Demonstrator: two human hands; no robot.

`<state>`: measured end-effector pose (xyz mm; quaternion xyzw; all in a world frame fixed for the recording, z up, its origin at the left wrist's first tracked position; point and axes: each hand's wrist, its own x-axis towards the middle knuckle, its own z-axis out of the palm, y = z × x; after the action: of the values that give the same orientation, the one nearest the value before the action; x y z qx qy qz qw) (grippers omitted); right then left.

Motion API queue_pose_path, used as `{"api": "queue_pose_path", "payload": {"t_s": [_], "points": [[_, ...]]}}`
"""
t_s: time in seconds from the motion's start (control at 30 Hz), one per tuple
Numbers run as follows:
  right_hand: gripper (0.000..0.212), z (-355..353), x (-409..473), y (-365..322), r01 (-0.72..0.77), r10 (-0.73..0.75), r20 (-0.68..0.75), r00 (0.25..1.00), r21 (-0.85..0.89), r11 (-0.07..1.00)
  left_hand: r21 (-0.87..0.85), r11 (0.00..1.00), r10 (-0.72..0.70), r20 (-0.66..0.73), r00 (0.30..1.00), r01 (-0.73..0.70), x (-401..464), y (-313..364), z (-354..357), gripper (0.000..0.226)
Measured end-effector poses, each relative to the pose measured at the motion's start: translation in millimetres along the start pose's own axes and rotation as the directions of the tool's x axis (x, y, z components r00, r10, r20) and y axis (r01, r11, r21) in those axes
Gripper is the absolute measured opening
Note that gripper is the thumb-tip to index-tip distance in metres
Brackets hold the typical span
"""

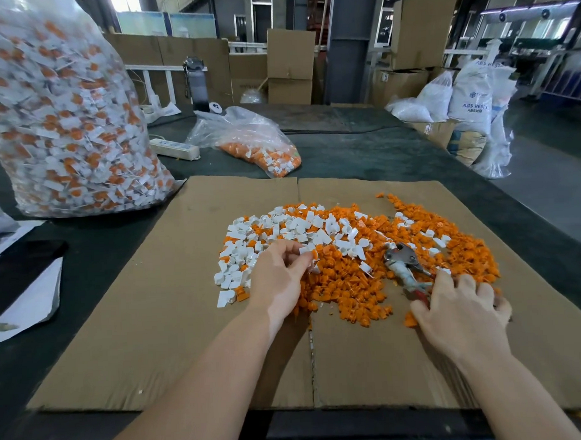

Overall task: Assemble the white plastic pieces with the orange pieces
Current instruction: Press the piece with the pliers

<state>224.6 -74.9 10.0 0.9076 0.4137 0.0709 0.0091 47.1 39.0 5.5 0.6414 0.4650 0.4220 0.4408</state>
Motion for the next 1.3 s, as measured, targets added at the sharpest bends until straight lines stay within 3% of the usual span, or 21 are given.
{"api": "queue_pose_path", "payload": {"t_s": [0.13,0.2,0.3,0.4,0.5,0.57,0.9,1.3], "points": [[0.039,-15,5,-8,0.098,-0.093,-0.094,0.991,0.051,0.994,-0.034,0.999,-0.004,0.009,1.000,0.004,2,6,0,0.007],[0.033,-23,8,-16,0.207,-0.199,-0.056,0.978,0.310,0.928,-0.118,0.993,-0.006,0.020,1.000,0.008,3,10,0,0.006],[0.022,-37,3,-32,0.283,-0.415,0.063,0.908,0.640,0.714,-0.295,0.952,-0.072,0.041,0.997,0.080,4,18,-1,0.006],[0.031,-46,-2,-42,0.164,-0.508,0.193,0.839,0.802,0.575,-0.308,0.943,-0.125,0.022,0.992,0.126,8,21,-2,0.017],[0.027,-51,-6,-47,-0.104,-0.536,0.354,0.767,0.892,0.440,-0.277,0.949,-0.156,-0.004,0.988,0.149,13,18,-4,0.019],[0.026,-53,-8,-48,-0.199,-0.540,0.396,0.742,0.900,0.387,-0.258,0.953,-0.169,-0.006,0.986,0.161,15,16,-6,0.018],[0.031,-47,-7,-52,-0.156,-0.569,0.344,0.747,0.922,0.354,-0.268,0.928,-0.276,-0.033,0.961,0.257,16,17,-9,0.012],[0.039,-47,-10,-58,-0.054,-0.626,0.340,0.701,0.902,0.429,-0.295,0.901,-0.343,-0.035,0.939,0.318,18,15,-12,0.010]]}}
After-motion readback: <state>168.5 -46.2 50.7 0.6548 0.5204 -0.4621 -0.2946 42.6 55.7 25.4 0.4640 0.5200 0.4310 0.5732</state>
